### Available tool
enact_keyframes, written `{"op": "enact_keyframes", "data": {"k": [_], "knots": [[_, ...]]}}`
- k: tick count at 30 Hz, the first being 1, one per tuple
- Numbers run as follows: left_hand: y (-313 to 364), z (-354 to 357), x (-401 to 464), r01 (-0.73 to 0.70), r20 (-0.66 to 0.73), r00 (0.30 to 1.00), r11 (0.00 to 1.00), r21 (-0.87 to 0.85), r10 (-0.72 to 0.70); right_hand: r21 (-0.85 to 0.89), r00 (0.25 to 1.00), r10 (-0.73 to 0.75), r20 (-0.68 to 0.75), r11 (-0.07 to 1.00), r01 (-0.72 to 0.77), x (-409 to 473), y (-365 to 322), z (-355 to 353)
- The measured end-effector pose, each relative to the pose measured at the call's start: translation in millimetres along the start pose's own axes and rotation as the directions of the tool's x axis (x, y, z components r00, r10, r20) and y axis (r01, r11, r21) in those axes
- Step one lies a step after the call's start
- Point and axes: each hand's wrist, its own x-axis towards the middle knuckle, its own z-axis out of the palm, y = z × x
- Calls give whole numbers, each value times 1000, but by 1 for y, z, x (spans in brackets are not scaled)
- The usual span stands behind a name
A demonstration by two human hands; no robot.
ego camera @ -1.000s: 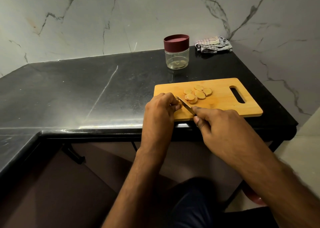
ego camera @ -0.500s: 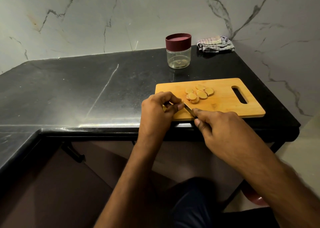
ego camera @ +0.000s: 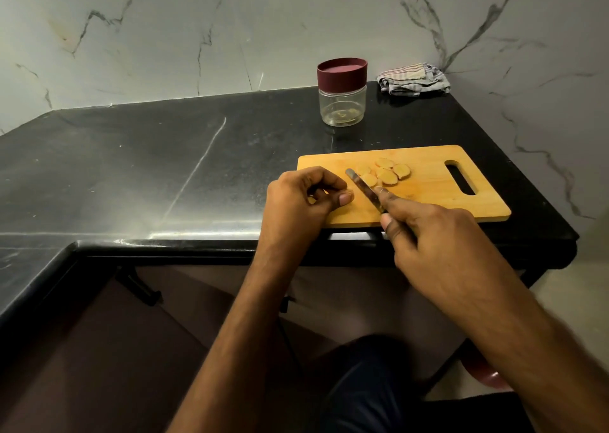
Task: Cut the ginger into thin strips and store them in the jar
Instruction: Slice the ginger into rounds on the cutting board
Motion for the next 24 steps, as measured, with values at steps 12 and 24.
{"op": "enact_keyframes", "data": {"k": [12,24], "knots": [[-1,1,-1,-12,16,1000,999,41,11,-56,999,-17,42,998,19,-6,-9,-7],[-1,3,-2,-96,-14,995,992,78,97,-95,999,-9,44,995,13,-5,-14,-7]]}}
